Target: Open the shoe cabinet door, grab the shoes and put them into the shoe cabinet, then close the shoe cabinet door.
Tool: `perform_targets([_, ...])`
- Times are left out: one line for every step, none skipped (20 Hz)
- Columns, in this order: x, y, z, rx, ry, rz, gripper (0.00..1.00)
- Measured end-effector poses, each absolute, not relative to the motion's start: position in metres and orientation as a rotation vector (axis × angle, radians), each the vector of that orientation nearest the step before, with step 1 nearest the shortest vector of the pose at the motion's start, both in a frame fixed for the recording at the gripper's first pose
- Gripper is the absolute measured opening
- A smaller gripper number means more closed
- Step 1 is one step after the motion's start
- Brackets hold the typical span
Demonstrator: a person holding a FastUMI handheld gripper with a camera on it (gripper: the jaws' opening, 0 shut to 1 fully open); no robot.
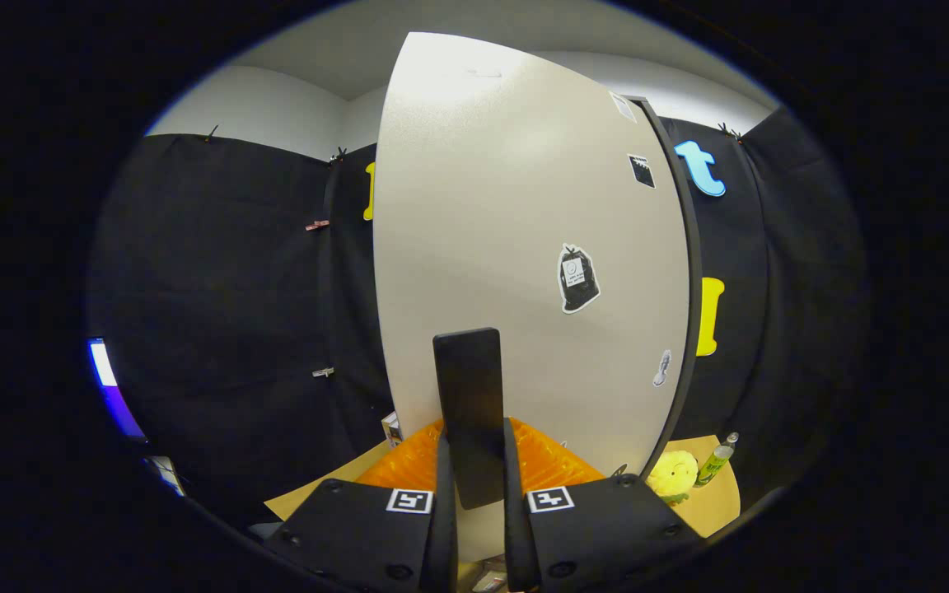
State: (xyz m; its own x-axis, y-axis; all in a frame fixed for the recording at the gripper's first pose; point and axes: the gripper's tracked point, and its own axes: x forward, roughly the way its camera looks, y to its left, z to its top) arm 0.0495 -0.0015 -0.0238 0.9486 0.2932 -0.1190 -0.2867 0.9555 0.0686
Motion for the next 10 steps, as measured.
perform_targets([0.044, -0.008, -0.023, 0.051, 0.13, 0.298, 0.27])
perform_targets([0.038, -0.014, -0.022, 0.05, 0.132, 0.298, 0.27])
perform_targets([0.034, -0.021, -0.021, 0.05, 0.135, 0.297, 0.27])
perform_targets([0.029, -0.027, -0.019, 0.049, 0.137, 0.294, 0.27])
perform_targets([0.024, -0.033, -0.019, 0.049, 0.138, 0.291, 0.27])
perform_targets([0.02, -0.04, -0.018, 0.048, 0.136, 0.287, 0.26])
perform_targets([0.018, -0.047, -0.017, 0.044, 0.136, 0.282, 0.26])
perform_targets([0.014, -0.053, -0.016, 0.043, 0.133, 0.275, 0.26])
perform_targets([0.011, -0.059, -0.017, 0.042, 0.131, 0.267, 0.26])
perform_targets([0.008, -0.064, -0.016, 0.038, 0.129, 0.256, 0.26])
